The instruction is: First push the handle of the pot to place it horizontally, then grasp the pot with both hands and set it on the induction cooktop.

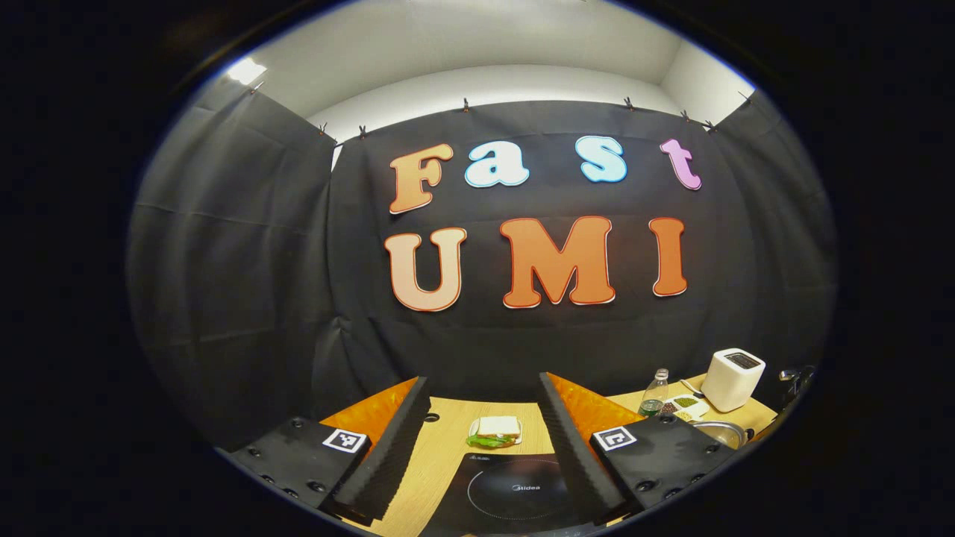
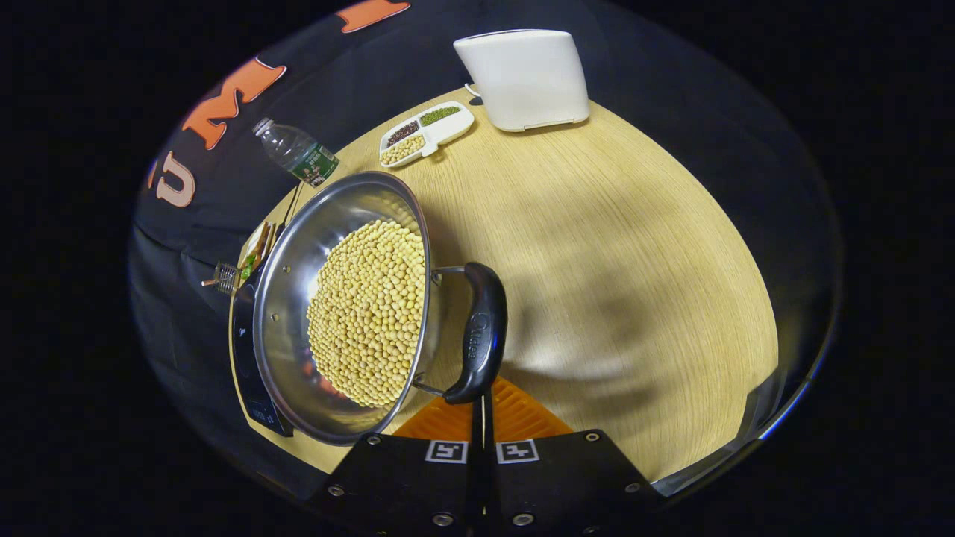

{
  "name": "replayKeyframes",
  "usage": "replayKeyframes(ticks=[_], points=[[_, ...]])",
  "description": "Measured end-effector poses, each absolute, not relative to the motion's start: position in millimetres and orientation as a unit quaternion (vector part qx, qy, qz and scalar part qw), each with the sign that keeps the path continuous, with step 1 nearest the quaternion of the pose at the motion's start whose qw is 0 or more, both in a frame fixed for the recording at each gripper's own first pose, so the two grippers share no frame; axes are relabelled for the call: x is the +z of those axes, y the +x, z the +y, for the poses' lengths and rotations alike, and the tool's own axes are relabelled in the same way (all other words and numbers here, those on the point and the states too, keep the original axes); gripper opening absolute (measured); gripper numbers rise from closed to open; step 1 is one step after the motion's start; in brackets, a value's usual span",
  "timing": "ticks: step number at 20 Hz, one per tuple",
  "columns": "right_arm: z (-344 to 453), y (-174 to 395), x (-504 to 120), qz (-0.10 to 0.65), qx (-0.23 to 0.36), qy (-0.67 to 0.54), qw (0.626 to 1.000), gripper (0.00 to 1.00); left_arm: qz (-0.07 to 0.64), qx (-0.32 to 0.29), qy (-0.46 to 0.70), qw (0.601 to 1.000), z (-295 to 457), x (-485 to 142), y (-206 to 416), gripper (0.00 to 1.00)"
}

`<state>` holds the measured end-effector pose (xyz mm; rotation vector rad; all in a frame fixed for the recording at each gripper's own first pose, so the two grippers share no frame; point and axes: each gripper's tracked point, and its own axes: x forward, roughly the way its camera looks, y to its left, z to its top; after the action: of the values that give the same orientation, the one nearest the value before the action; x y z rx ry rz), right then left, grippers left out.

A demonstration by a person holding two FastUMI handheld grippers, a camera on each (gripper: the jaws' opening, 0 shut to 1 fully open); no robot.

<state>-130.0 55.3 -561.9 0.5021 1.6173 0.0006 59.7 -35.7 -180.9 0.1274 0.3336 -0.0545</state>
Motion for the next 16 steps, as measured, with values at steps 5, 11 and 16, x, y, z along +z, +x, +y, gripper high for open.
replayKeyframes(ticks=[5,11,16], points=[[49.0,-114.9,-569.5,0.712,-0.008,0.213,0.669,0.00,0.182,-0.035,0.059,0.981,-40.0,-204.7,57.6,0.97],[42.7,-97.5,-579.1,0.711,-0.021,0.223,0.667,0.00,0.219,-0.061,0.052,0.973,-62.1,-247.5,52.0,0.97],[32.9,-72.1,-585.9,0.699,-0.039,0.216,0.680,0.00,0.251,-0.087,0.042,0.963,-90.9,-283.8,47.8,0.95]])
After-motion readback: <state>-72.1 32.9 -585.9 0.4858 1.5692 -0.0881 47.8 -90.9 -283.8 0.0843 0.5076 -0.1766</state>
